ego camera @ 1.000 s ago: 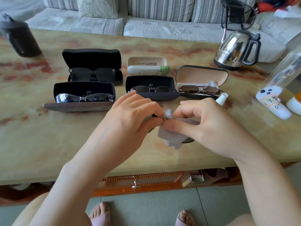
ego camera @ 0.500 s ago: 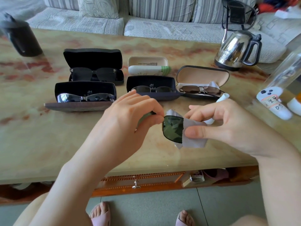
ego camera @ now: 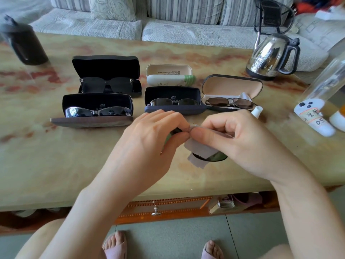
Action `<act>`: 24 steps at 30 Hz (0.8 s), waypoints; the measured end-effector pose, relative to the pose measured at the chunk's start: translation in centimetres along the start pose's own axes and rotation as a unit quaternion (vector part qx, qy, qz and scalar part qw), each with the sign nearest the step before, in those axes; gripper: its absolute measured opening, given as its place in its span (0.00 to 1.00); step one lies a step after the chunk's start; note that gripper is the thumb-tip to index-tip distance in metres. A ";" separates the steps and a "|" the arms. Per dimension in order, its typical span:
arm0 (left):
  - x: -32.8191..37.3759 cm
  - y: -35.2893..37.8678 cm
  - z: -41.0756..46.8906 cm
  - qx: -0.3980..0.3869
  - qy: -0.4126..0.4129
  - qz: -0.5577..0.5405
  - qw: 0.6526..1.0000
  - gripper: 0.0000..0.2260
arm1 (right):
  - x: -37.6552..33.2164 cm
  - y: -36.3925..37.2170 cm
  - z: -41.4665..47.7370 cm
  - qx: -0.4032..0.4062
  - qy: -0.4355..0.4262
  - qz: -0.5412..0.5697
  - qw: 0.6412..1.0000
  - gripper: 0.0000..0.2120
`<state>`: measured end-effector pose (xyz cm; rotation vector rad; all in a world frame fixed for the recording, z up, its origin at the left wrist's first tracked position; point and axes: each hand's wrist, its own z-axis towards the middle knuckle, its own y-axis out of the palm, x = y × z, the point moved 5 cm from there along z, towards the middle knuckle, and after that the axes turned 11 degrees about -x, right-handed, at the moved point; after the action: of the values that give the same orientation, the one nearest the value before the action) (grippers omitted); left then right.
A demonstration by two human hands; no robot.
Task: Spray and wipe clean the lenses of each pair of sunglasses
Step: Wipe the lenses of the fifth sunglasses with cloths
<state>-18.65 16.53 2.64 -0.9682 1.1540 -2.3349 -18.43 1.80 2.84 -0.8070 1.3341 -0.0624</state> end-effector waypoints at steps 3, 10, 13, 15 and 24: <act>-0.2 -0.1 0.0 -0.012 -0.008 -0.014 1.000 0.08 | 0.2 -0.5 -0.4 -0.020 0.000 -0.008 1.000 0.13; -1.0 -1.4 -0.2 -0.004 -0.022 -0.049 0.999 0.07 | 0.2 -2.4 -1.8 -0.031 -0.042 0.050 0.997 0.12; -0.9 -1.2 -0.3 -0.002 -0.019 -0.039 0.999 0.08 | 0.3 -2.1 -1.6 -0.034 -0.042 0.052 0.997 0.12; -0.6 -0.8 -0.3 -0.005 -0.012 -0.033 0.999 0.09 | 0.2 -1.6 -1.3 -0.034 -0.034 0.035 0.998 0.11; 0.4 -0.2 -0.1 0.004 0.003 -0.005 1.000 0.09 | -0.5 0.6 0.0 -0.024 -0.021 0.000 0.999 0.16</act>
<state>-18.98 16.46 2.90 -0.9660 1.1443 -2.3502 -18.82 2.47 2.93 -0.8443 1.2995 -0.0123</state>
